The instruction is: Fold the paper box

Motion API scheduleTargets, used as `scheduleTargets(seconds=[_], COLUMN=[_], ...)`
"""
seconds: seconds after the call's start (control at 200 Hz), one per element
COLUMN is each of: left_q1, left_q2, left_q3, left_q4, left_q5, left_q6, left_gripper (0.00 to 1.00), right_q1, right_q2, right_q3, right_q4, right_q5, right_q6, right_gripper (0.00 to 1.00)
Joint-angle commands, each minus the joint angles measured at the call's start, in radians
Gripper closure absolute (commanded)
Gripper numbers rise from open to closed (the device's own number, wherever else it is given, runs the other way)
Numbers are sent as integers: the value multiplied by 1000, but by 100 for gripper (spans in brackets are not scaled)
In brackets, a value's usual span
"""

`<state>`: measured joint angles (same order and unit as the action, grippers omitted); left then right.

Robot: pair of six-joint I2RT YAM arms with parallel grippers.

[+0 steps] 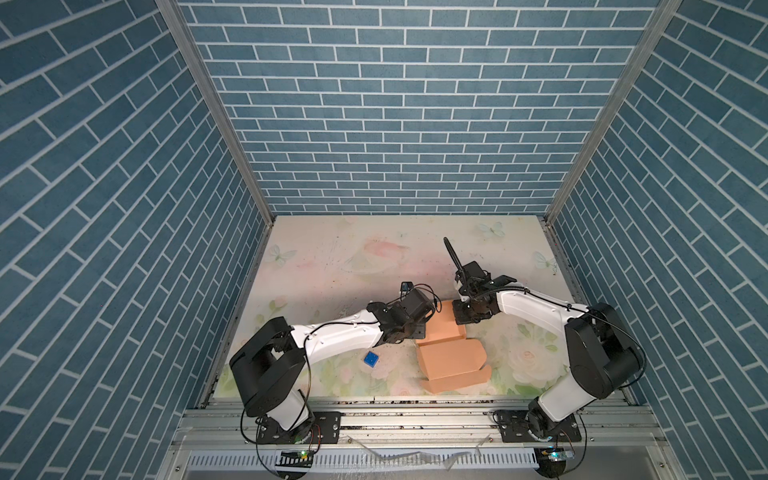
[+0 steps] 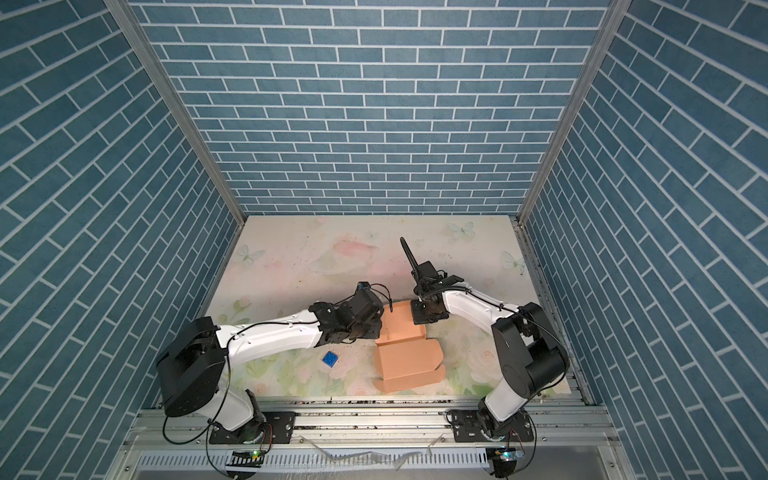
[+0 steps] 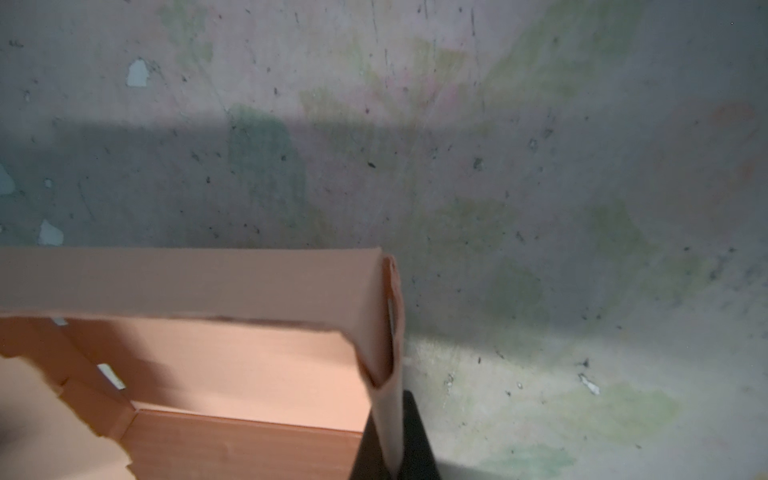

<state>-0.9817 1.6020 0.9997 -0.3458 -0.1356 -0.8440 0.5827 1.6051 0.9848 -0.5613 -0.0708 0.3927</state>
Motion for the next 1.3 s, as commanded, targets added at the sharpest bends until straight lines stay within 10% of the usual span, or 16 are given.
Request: scheduleTargets(seconds=[0.0,1.295], left_q1=[-20,-66], left_q2=[33,308], left_q3=[15,284], left_q4=[-35,-261], left_q5=[-85,-255], left_q6=[-35,15], left_gripper=[56,92], right_q1=[7,9], right_q2=[-21,-82], right_q3=[-24,-67], right_q4=[-25,47], right_q5=[2,-4], right_q6=[32,51], right_gripper=[100,100])
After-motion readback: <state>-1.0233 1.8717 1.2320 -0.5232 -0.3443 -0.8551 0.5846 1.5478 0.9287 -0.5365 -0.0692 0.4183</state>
